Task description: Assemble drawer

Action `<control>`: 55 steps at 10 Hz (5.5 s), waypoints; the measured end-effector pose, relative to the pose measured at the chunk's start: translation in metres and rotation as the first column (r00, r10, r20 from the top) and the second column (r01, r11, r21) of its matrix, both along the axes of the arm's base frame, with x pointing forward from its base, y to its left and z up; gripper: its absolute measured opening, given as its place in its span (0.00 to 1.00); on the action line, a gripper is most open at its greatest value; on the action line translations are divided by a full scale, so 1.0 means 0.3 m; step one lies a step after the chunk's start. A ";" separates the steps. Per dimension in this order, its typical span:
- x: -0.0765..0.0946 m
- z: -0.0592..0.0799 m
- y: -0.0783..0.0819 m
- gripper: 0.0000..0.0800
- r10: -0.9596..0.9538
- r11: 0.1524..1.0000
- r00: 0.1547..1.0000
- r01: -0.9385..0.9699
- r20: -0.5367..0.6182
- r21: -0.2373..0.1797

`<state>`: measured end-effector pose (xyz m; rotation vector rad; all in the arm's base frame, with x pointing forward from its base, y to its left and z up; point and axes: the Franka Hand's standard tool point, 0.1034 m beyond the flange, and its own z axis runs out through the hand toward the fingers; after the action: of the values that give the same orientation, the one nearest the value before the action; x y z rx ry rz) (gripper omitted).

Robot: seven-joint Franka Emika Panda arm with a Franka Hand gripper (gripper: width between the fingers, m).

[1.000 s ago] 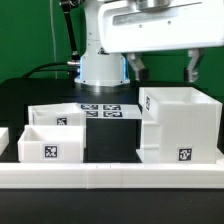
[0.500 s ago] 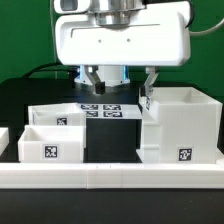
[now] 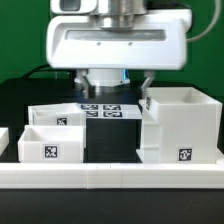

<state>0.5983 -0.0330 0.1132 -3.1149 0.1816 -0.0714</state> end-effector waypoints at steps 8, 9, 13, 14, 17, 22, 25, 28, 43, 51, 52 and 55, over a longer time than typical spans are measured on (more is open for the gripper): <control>-0.038 -0.052 -0.135 0.81 0.084 0.996 0.996 -0.084 -0.011 -0.006; -0.067 -0.075 -0.171 0.81 0.106 0.994 0.994 -0.106 -0.012 -0.002; -0.122 -0.166 -0.193 0.81 0.109 0.994 0.994 -0.110 -0.022 -0.014; -0.124 -0.189 -0.188 0.81 0.113 0.993 0.993 -0.113 -0.022 -0.018; -0.151 -0.259 -0.184 0.81 0.117 0.993 0.993 -0.118 -0.029 -0.027; -0.185 -0.347 -0.133 0.81 0.129 0.991 0.991 -0.131 -0.035 -0.040; -0.189 -0.356 -0.120 0.81 0.135 0.990 0.990 -0.136 -0.040 -0.037; -0.192 -0.358 -0.122 0.33 0.134 0.990 0.990 -0.135 -0.041 -0.037; -0.205 -0.289 -0.179 0.05 0.323 0.946 0.945 -0.324 -0.046 -0.028; -0.233 -0.285 -0.177 0.05 0.818 0.569 0.570 -0.821 -0.080 -0.036; -0.243 -0.288 -0.194 0.05 0.848 0.522 0.526 -0.851 -0.073 -0.064; -0.253 -0.295 -0.206 0.05 0.924 0.367 0.370 -0.929 -0.095 -0.051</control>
Offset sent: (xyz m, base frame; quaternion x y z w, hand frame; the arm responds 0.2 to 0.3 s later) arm -0.0046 -0.0328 -0.0221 0.0373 -0.0194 0.0517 0.9978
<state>0.5224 -0.0946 0.0246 -2.7458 -1.6380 0.0292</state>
